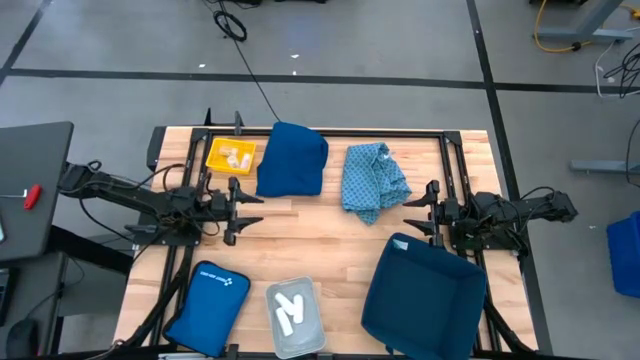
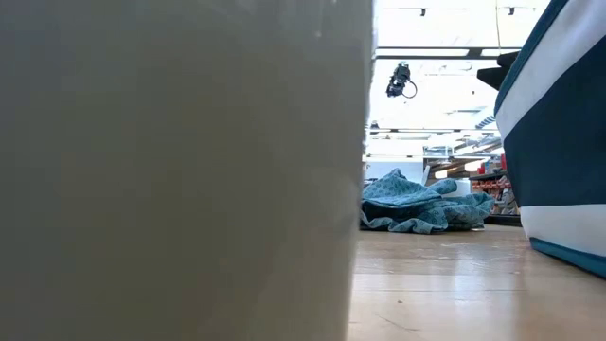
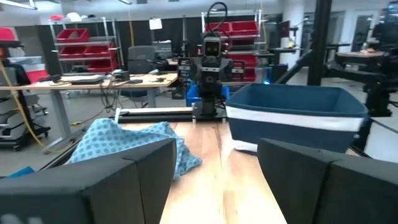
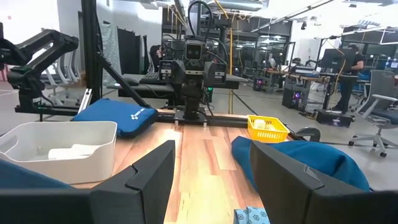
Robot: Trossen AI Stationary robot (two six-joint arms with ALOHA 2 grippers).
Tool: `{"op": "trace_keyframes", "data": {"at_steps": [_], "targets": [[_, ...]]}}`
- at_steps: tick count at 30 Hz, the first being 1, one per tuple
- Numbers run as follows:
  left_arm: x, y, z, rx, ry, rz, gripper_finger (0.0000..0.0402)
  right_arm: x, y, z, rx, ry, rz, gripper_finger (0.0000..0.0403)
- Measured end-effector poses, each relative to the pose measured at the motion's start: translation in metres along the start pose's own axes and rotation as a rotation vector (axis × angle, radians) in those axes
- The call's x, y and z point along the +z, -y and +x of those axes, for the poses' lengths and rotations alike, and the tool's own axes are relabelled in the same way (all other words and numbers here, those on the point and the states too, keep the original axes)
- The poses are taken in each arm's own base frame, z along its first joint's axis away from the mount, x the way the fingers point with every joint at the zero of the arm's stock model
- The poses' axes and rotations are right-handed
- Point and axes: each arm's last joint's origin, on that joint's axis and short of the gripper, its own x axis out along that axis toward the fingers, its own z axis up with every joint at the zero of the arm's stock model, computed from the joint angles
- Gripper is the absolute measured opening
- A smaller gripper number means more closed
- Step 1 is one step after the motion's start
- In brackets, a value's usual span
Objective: Pick & place medical supplies in basket/bin
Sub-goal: Return to Home Position
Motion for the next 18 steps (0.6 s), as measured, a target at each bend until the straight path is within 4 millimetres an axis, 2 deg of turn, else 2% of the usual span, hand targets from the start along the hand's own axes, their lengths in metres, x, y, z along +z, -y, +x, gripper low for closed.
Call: {"op": "trace_keyframes", "data": {"at_steps": [18], "targets": [[0.005, -0.007, -0.035, -0.069, 0.006, -0.023, 0.0229, -0.002, 0.0, 0.0, 0.001, -0.019, 0.022, 0.0215]]}}
